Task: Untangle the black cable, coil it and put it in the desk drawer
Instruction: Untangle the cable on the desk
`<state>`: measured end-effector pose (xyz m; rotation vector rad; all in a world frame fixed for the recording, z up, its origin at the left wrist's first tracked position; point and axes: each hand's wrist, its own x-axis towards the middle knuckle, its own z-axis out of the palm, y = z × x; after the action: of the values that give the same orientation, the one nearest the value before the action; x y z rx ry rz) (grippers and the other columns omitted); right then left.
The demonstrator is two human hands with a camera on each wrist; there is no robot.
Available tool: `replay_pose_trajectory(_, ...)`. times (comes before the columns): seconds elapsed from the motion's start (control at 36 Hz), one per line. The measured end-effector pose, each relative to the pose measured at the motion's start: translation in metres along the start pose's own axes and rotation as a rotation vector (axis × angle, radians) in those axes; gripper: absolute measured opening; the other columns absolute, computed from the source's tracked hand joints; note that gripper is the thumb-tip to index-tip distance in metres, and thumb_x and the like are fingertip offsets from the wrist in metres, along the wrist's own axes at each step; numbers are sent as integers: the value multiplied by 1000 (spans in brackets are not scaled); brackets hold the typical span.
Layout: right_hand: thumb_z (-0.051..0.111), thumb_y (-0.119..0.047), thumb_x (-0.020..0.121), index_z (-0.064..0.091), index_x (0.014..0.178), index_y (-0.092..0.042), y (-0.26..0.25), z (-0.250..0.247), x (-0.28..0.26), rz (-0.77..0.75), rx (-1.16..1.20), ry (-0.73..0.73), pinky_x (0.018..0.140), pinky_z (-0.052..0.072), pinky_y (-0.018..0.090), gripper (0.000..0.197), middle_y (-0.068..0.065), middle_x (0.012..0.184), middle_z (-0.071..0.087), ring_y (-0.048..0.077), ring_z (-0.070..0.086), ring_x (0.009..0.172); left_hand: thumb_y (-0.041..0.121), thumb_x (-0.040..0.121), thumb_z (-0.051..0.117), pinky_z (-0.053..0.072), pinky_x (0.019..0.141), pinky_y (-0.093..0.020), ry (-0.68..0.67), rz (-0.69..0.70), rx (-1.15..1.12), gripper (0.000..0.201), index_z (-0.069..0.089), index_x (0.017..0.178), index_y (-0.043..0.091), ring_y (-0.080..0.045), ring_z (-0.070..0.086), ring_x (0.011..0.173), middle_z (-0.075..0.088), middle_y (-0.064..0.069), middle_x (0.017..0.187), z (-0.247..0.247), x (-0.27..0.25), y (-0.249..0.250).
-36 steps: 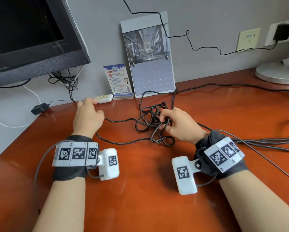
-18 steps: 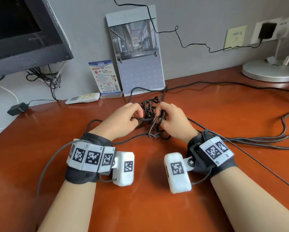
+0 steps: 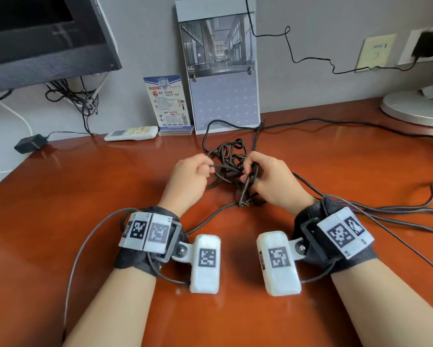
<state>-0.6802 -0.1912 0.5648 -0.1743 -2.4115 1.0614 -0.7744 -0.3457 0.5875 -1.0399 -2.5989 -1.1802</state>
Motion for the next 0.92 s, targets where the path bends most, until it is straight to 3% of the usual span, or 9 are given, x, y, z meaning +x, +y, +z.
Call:
replay_pose_trajectory(0.14,56,-5,82,44,68,-34,-1,-10,-1,55,-96,-33,62,51,34,34,-31,64,61,0,57,59,-2,94,37,32,60,-16,376,-286,-355,28,60,106,8,-10,47,83,55,9,87,-3,11,-16)
replay_pose_trajectory(0.28,56,-10,80,46,69,-34,-5,-16,-3,97,-136,-17,75,53,42,28,-21,71,67,15,65,84,-3,97,27,34,60,-6,692,-574,-746,33,54,81,8,-17,44,90,47,7,78,-15,17,-38)
replay_pose_trajectory(0.36,48,-1,78,45,69,-31,-8,-16,-3,94,-141,-10,73,54,43,31,-22,67,65,14,66,82,1,95,34,38,71,-13,724,-631,-632,28,59,106,8,-15,48,91,60,-3,103,-19,14,-42)
replay_pose_trajectory(0.42,44,2,75,45,69,-30,-10,-15,-4,86,-129,-23,67,55,46,33,-16,69,66,18,66,77,7,92,41,35,93,-30,674,-634,-436,24,55,105,21,-21,42,111,55,-5,121,-20,13,-37)
replay_pose_trajectory(0.5,42,4,72,43,68,-30,-12,-13,-5,53,-150,-33,64,55,45,34,-13,71,67,21,65,73,13,87,52,23,110,-36,575,-538,-215,40,45,127,17,-24,27,131,39,-6,138,-21,11,-21)
replay_pose_trajectory(0.72,47,2,75,40,67,-35,-19,-8,-7,-3,-202,-31,70,53,41,39,-17,68,62,20,67,81,1,85,51,-5,115,-31,324,-130,2,77,14,150,16,-24,-17,145,-11,-4,159,-18,2,17)
replay_pose_trajectory(0.81,51,1,77,39,68,-35,-22,-7,-8,-20,-225,-32,64,49,34,38,-17,63,57,20,63,72,-6,87,47,3,105,0,68,-26,-174,74,19,150,20,-13,1,145,-3,0,159,-8,-4,27)
replay_pose_trajectory(0.86,51,0,76,42,72,-31,-25,-6,-9,-32,-235,-24,60,45,34,33,-14,59,55,22,57,65,-9,86,44,29,101,-6,-78,-25,-230,64,33,143,19,-9,31,132,23,-1,150,2,-9,32)
replay_pose_trajectory(0.92,51,-2,75,44,75,-29,-26,-5,-9,-31,-229,-22,60,46,37,28,-5,62,59,25,56,65,-7,86,44,35,82,-13,-110,-43,-209,49,46,127,18,-6,43,109,38,1,127,10,-12,33)
